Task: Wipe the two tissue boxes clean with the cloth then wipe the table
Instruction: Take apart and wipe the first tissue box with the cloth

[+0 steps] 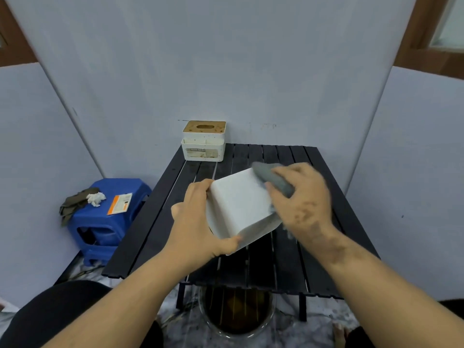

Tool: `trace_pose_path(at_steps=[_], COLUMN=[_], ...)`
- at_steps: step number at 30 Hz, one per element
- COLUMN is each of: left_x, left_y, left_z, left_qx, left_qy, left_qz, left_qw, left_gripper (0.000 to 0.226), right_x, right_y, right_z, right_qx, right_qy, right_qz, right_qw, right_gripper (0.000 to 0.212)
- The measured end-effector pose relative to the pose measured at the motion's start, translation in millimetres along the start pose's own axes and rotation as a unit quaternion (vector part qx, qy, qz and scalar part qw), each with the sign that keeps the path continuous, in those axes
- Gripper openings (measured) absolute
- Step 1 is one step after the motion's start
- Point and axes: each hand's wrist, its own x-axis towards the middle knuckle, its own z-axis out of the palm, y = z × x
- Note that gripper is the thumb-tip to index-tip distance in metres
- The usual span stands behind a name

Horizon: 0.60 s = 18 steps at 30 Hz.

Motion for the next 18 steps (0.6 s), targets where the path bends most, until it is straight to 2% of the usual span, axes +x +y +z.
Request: trace_pose_path(at_steps=[2,4,5,8,9,11,13,16,18], left_x=[-1.9,-3.0,-3.3,-1.6,-0.4,2.0,5.3,12.0,17.0], left_y=[1.2,1.3,1.0,0.4,-0.9,-3.7,-6.2,-12.2,-15.5], left_z=[0.5,0.6,0.5,-0.3,-0.1,0.7,0.8,-0.5,-2.0], left_qx=[0.019,0.028,0.027,0.016,0.012,0.014,0.016,-0.017,-0.038], left_qy=[-0.003,-0.005,-0.005,-0.006,-0.01,-0.014,-0.01,-0.002,-0.009], left_qz=[0.02,0.031,0.031,0.022,0.017,0.016,0.015,0.008,0.006], left_qw=[1.0,0.999,0.999,1.0,1.0,1.0,1.0,1.0,0.999], left_gripper=[0.105,0.107,0.105,0.102,0.103,0.104,0.103,0.097,0.096], right_x=[-4.2,4.6,11.7,23.5,23.5,16.7,1.9,-24.6,-25.4], right_y=[-19.5,-18.3,-9.9,15.2,19.6,20.4,5.2,-20.9,-19.2], right_z=[7.5,4.5,-0.4,-14.6,-15.0,-11.3,-3.2,10.0,7.3], right_qx=[0.006,0.018,0.045,0.163,0.148,0.018,-0.069,-0.034,-0.024], right_qy=[-0.059,-0.099,-0.092,-0.039,-0.025,-0.006,-0.001,-0.086,-0.125], right_qz=[-0.106,-0.137,-0.112,0.051,0.075,0.068,-0.006,-0.151,-0.218], right_qw=[0.993,0.985,0.988,0.985,0.986,0.997,0.998,0.984,0.968], right_gripper=[0.031,0.031,0.031,0.022,0.019,0.028,0.034,0.034,0.035])
